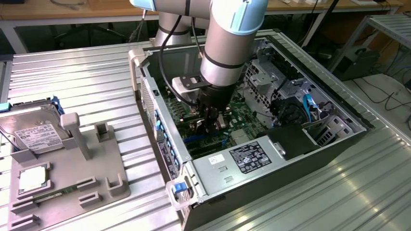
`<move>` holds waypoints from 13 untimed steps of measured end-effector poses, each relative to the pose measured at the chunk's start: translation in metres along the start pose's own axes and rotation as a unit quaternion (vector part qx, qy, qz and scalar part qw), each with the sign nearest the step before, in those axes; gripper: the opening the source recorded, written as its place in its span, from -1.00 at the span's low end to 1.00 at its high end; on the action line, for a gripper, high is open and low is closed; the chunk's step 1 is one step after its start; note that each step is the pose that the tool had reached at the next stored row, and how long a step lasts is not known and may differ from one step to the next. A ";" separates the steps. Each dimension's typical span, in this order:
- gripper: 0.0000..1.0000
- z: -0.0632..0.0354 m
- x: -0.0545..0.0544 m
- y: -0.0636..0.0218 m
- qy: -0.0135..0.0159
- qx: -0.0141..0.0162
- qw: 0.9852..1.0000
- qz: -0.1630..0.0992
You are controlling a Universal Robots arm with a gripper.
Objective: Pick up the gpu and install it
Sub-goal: 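Insert the gpu into the slot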
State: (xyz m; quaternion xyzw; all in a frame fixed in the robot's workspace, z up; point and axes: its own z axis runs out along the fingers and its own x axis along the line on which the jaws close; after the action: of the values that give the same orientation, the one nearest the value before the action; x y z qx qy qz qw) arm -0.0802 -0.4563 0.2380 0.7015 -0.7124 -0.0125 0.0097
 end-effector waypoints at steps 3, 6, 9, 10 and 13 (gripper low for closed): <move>-0.43 0.0011 0.000 0.0000 0.000 0.000 1.000 0.000; -0.43 0.0024 0.000 -0.0001 0.000 0.000 1.000 0.000; -0.43 0.0035 0.000 -0.0001 0.000 0.000 1.000 0.000; -0.43 0.0038 0.000 -0.0002 0.000 0.000 1.000 0.000; -0.43 0.0040 0.000 -0.0001 0.000 0.000 1.000 0.000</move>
State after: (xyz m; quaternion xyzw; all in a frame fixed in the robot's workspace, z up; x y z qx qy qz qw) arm -0.0802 -0.4563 0.2340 0.7016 -0.7124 -0.0125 0.0097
